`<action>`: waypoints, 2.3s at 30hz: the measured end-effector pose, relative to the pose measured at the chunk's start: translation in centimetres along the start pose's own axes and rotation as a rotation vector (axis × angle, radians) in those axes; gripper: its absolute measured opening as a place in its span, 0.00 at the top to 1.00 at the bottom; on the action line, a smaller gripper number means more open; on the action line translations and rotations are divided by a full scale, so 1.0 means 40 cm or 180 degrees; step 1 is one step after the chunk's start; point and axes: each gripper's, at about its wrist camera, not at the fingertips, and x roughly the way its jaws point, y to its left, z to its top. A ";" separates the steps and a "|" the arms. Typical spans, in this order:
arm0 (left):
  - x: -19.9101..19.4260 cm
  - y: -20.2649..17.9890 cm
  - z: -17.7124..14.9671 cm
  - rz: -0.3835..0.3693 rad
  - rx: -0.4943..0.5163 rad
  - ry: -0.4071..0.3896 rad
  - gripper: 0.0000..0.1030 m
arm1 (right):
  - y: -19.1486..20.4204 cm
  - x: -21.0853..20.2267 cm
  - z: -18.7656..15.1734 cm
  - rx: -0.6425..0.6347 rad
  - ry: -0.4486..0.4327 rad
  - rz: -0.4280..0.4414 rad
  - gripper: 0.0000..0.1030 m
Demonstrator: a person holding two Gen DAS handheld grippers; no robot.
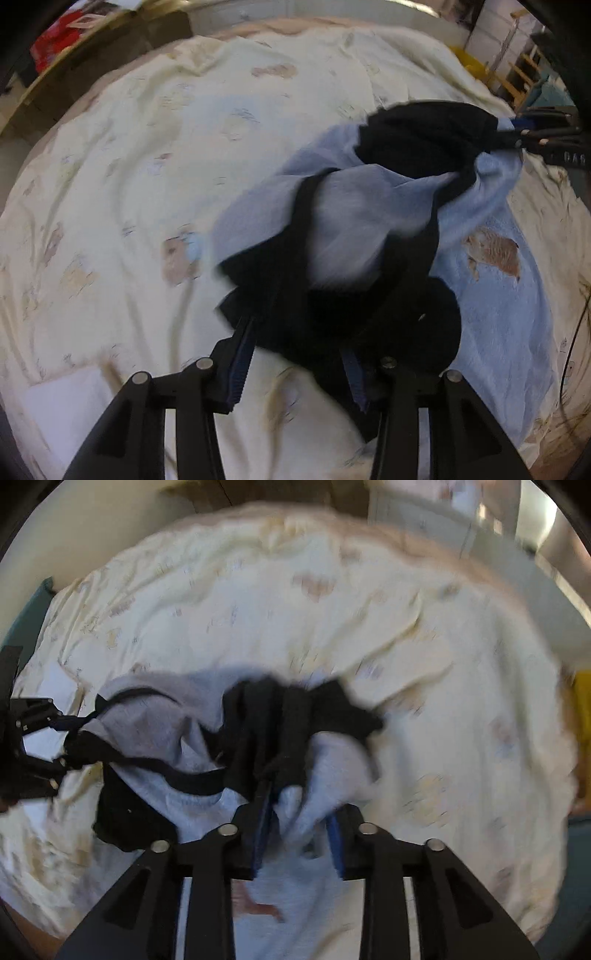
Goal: Fold clothes
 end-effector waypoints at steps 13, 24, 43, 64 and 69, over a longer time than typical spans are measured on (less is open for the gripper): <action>-0.002 -0.161 -0.318 -0.1006 0.0588 0.0689 0.53 | -0.035 -0.217 -0.281 0.0693 -0.0352 0.0560 0.10; -0.008 -0.294 -0.477 -0.1453 0.0529 0.0377 0.95 | 0.135 -0.149 -0.578 -0.0116 0.0335 0.0371 0.10; -0.287 0.184 -0.651 -0.0230 -0.1682 -0.0338 0.96 | 0.074 -0.177 -0.697 0.0764 0.0086 0.0717 0.10; -0.191 0.019 -0.751 -0.0285 -0.1151 0.0314 0.65 | 0.196 0.027 -0.736 0.0458 0.0140 0.1072 0.45; -0.200 -0.026 -0.724 -0.0267 -0.0853 0.0318 0.65 | 0.204 0.073 -0.718 0.0563 0.0252 0.1359 0.85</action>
